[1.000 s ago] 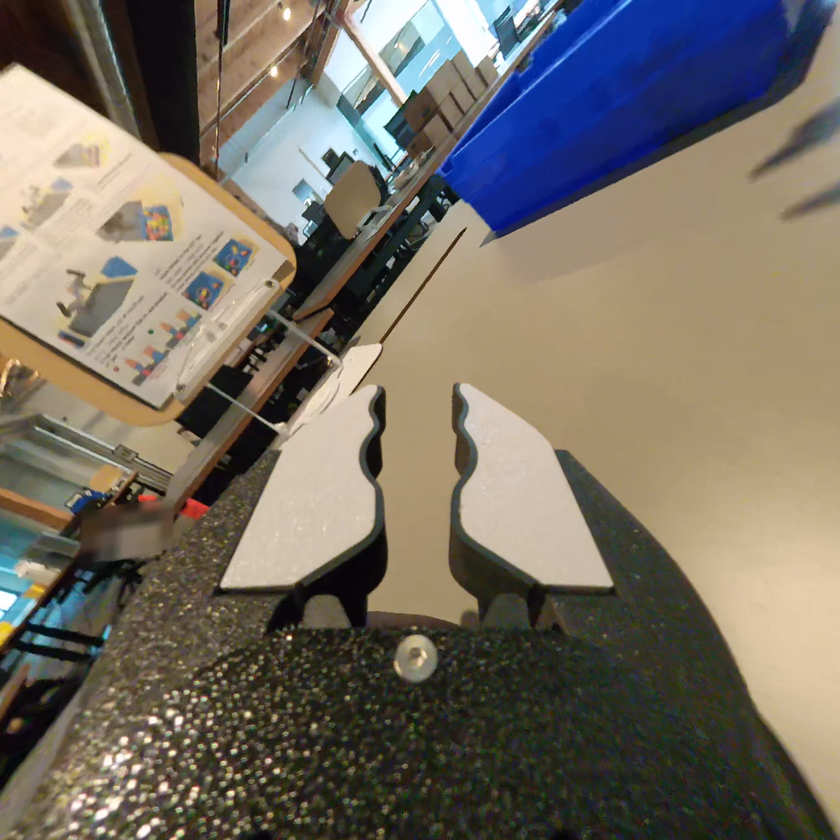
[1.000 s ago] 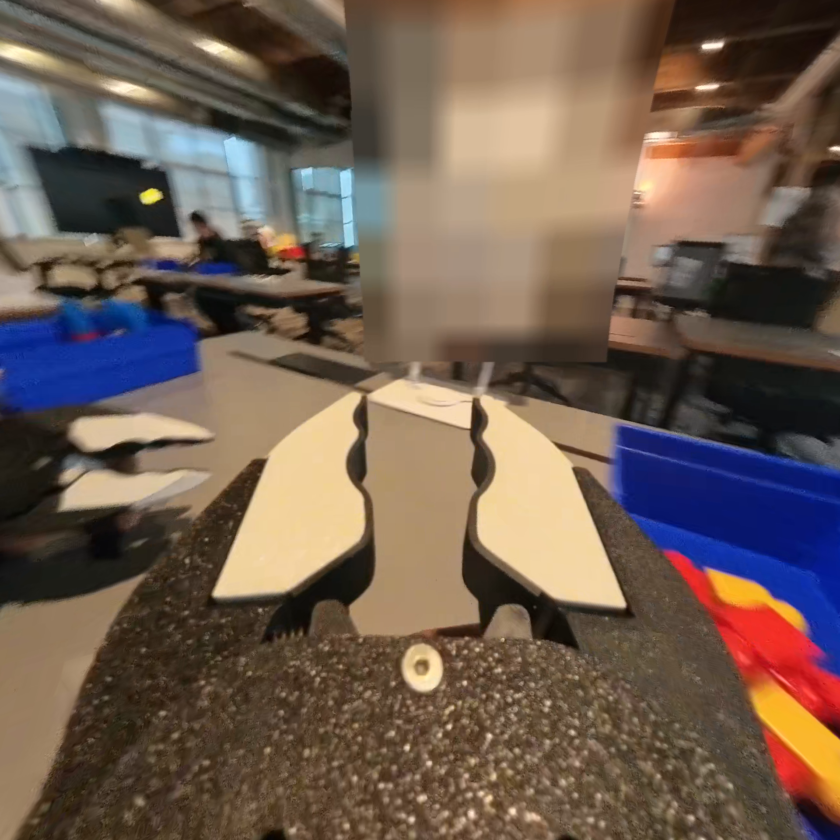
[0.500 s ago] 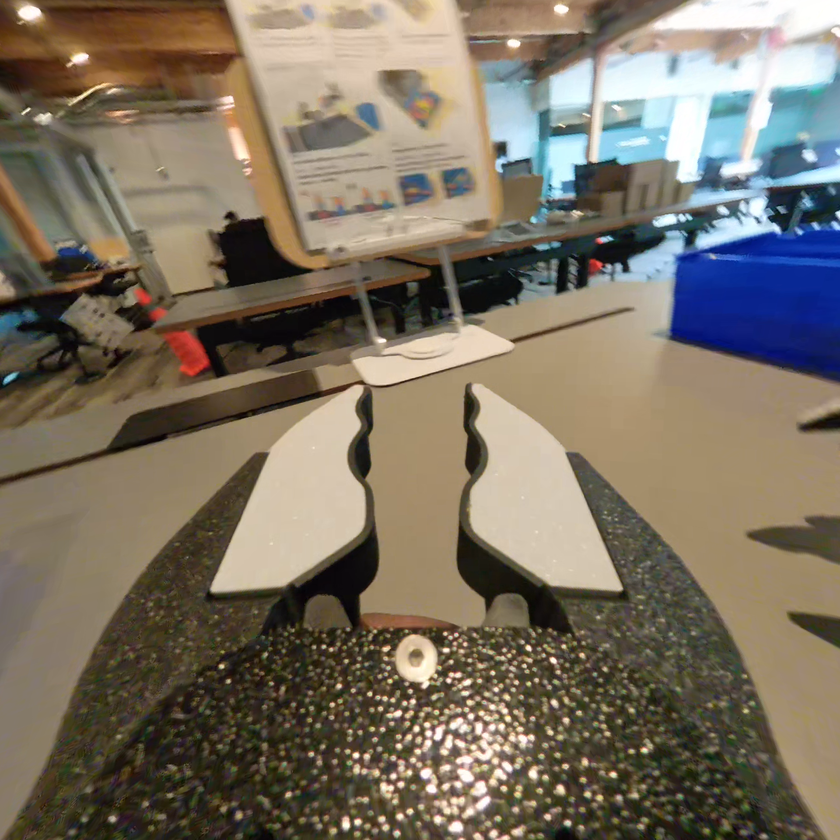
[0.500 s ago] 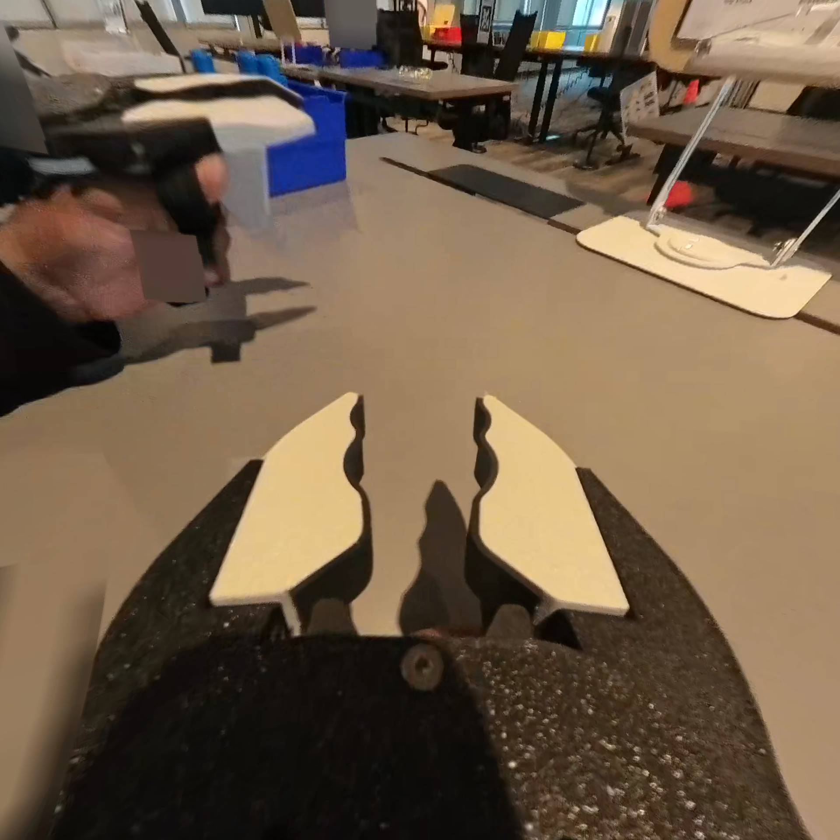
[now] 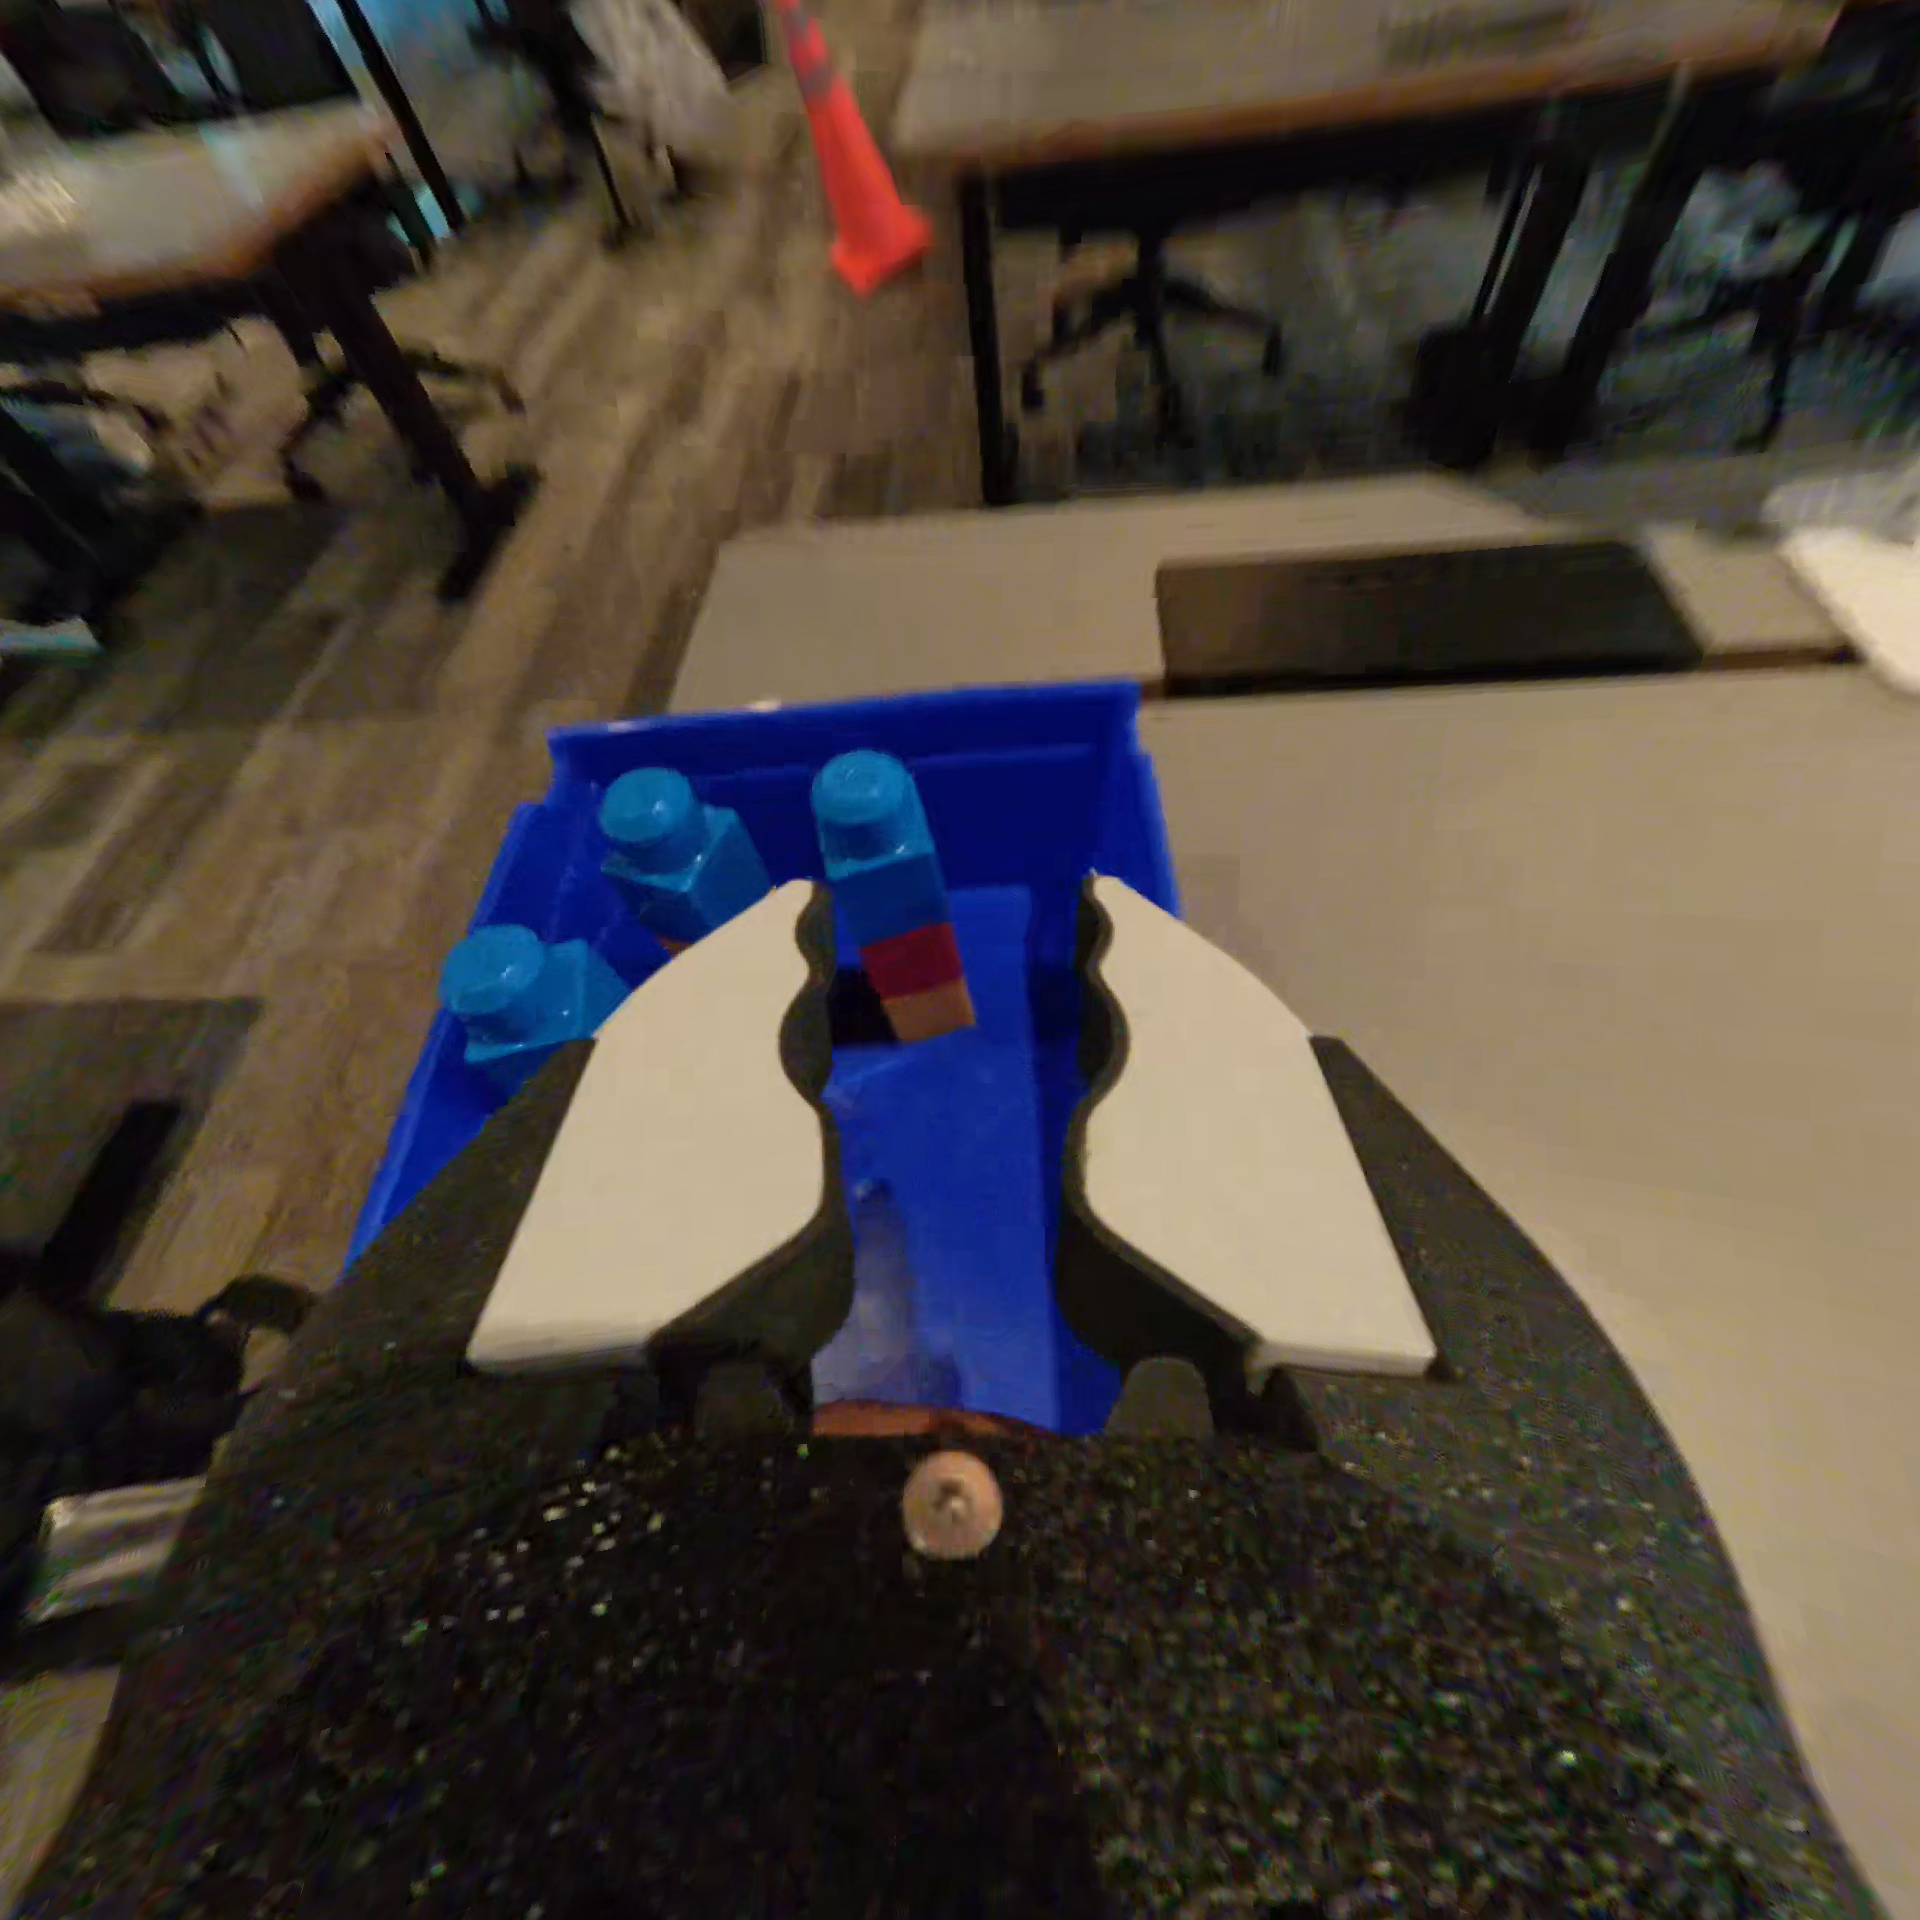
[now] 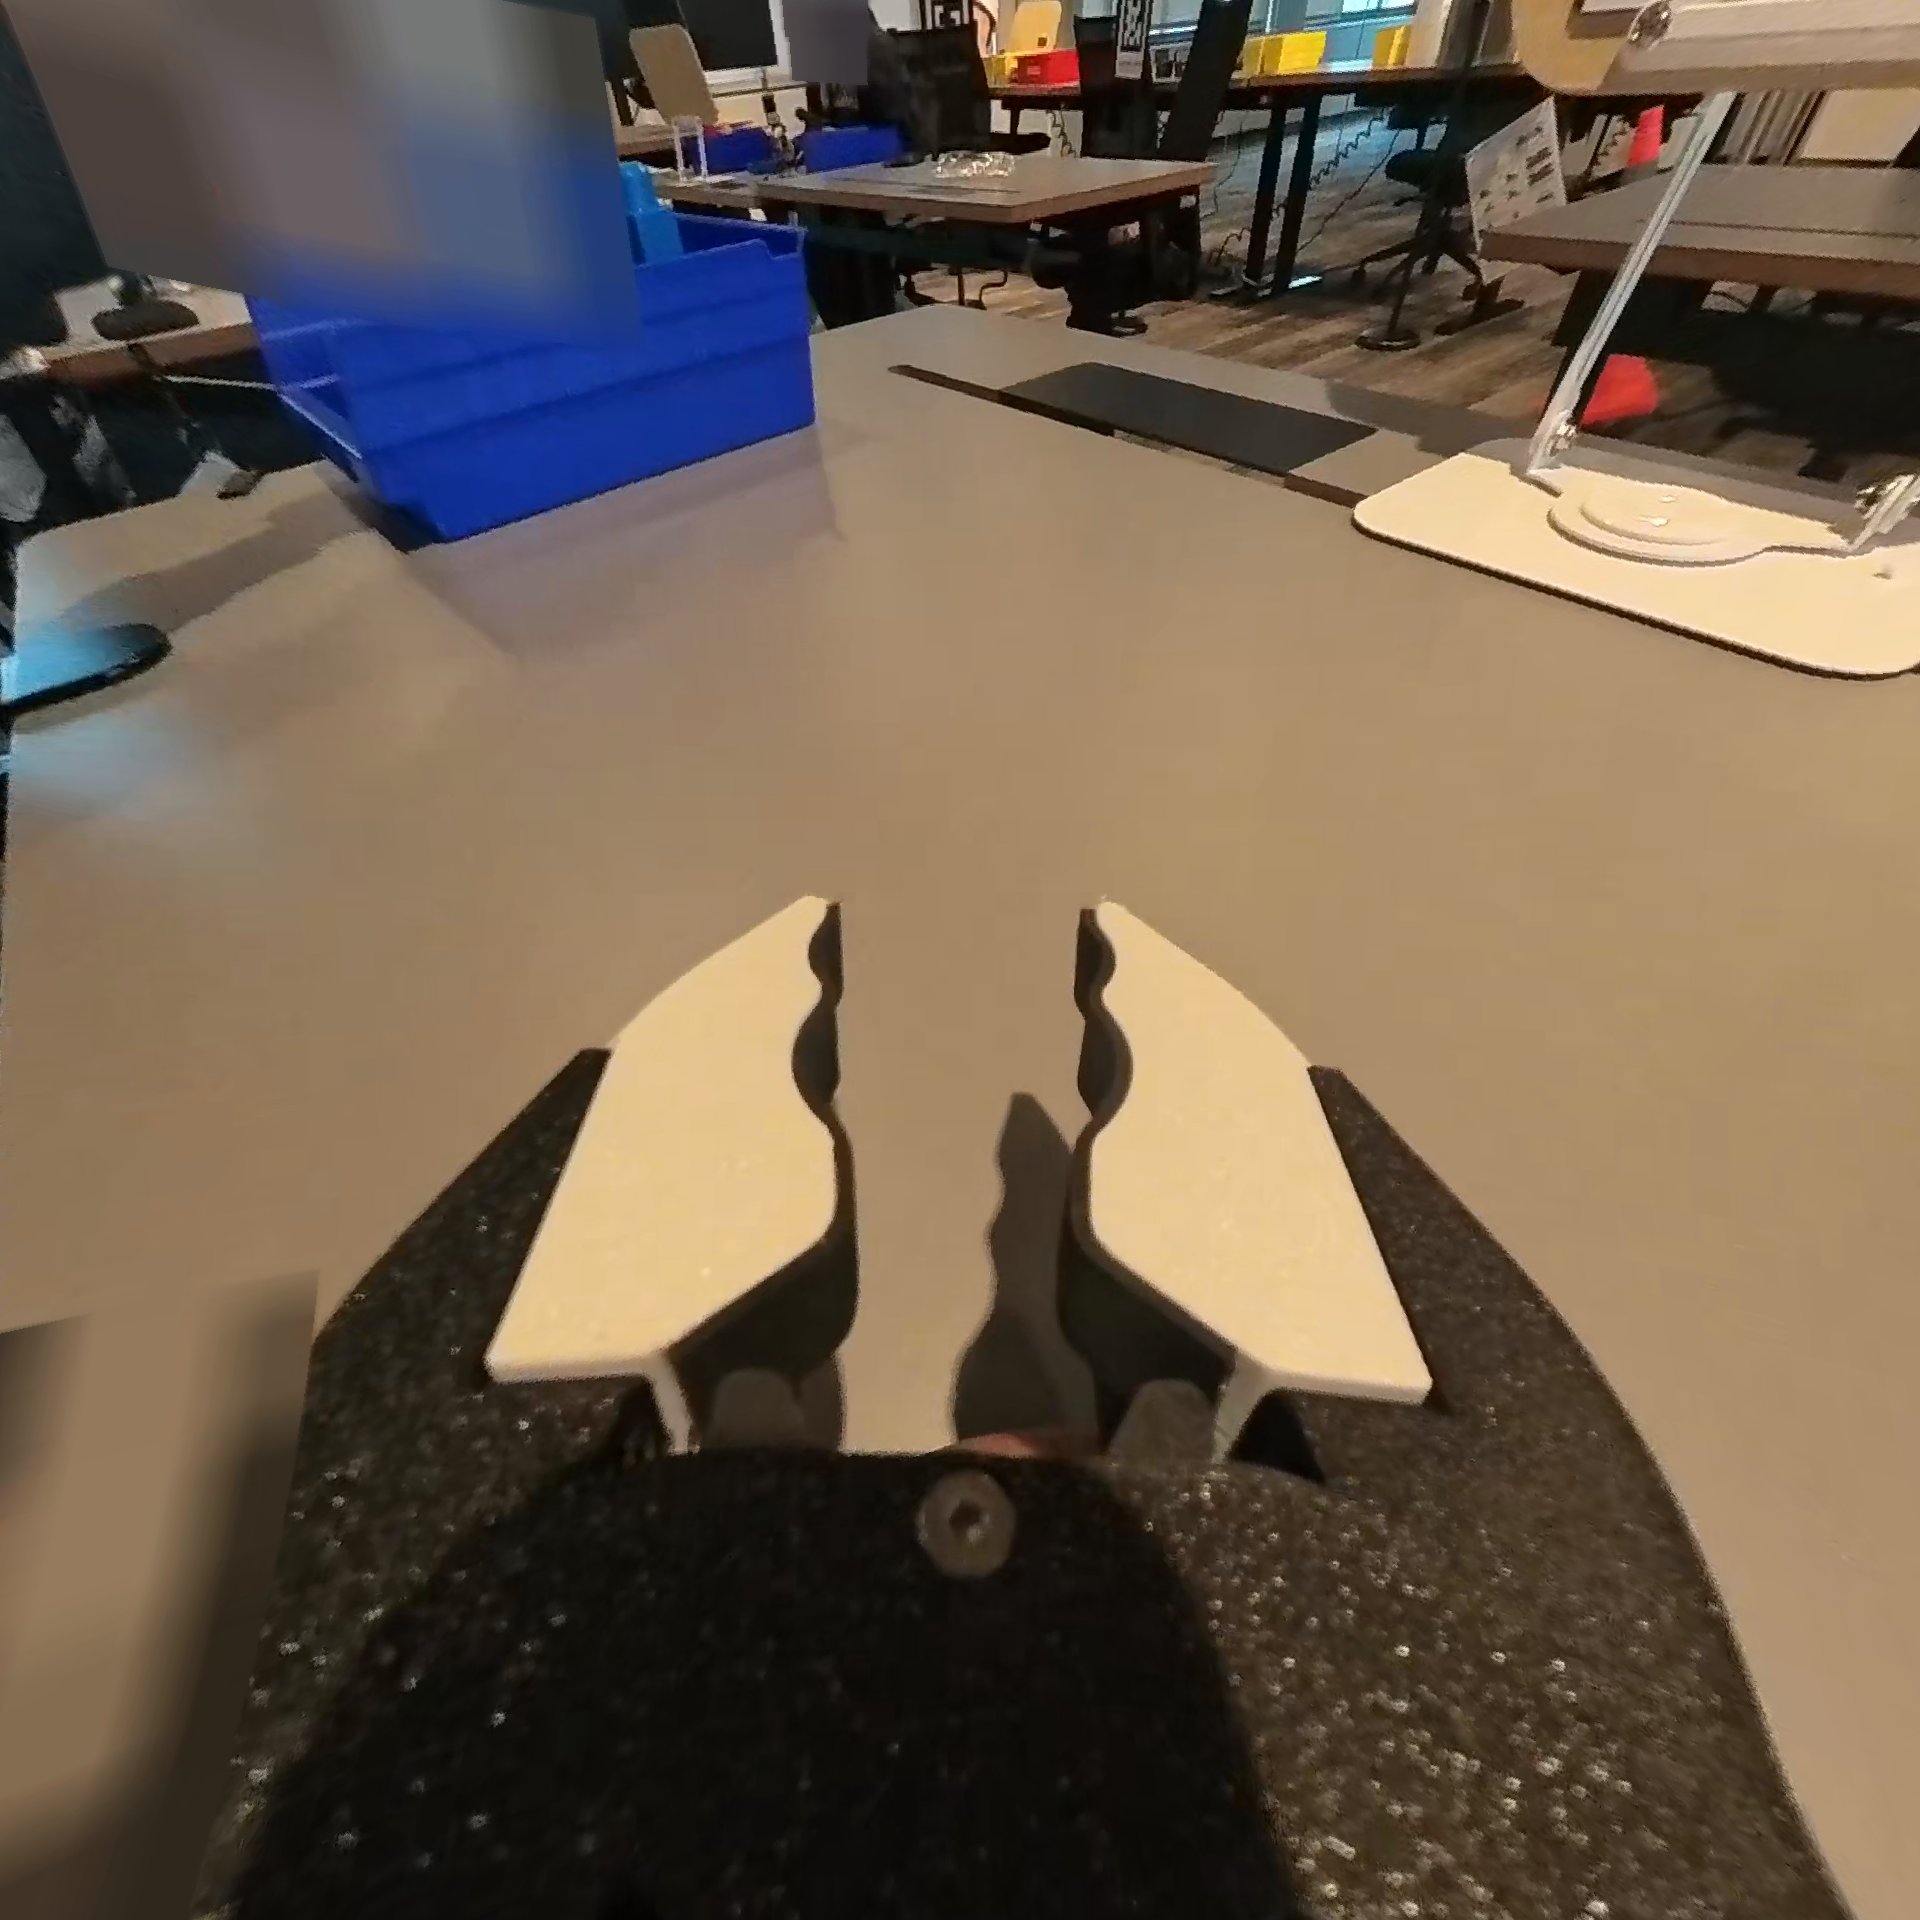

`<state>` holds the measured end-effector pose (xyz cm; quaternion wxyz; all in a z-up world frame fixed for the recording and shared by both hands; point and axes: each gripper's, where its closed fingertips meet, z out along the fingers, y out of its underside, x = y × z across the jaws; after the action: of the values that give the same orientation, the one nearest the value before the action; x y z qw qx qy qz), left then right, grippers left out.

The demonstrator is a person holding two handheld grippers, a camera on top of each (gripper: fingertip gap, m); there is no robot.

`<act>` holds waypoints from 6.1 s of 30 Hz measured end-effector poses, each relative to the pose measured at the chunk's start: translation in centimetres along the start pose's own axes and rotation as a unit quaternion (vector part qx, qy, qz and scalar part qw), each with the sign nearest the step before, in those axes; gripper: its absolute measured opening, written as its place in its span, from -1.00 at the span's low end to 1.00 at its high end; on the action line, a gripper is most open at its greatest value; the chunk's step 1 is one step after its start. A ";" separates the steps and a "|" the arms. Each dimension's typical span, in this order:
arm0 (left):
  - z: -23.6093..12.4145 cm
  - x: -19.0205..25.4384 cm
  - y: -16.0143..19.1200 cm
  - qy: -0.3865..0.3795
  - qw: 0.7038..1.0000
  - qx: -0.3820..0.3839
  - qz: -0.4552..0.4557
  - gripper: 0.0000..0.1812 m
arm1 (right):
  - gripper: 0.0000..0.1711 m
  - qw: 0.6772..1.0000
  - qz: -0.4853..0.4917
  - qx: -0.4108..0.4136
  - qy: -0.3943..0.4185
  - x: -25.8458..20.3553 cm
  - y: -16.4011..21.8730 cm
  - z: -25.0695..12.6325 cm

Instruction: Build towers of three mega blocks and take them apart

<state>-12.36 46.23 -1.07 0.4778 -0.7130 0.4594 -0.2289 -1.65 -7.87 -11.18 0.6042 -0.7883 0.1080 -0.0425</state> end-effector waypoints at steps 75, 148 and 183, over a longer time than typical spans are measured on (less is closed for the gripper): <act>-14.6 50.1 6.9 0.588 0.788 0.184 0.010 -0.43 | -0.57 0.960 -0.205 0.018 0.188 -1.4 -1.9 1.9; -12.4 50.6 10.2 0.356 0.816 0.263 0.370 -0.60 | -0.48 0.997 -0.062 0.052 0.016 -3.8 -4.8 1.6; -10.8 50.1 10.7 0.304 0.822 0.249 0.412 -0.60 | -0.36 0.887 0.128 0.104 0.431 25.2 -0.1 -25.6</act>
<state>-1.56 -3.87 -11.49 0.5252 -0.2087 0.7595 -0.3222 17.79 -37.56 -5.85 0.5766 -0.6044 0.4532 -0.3113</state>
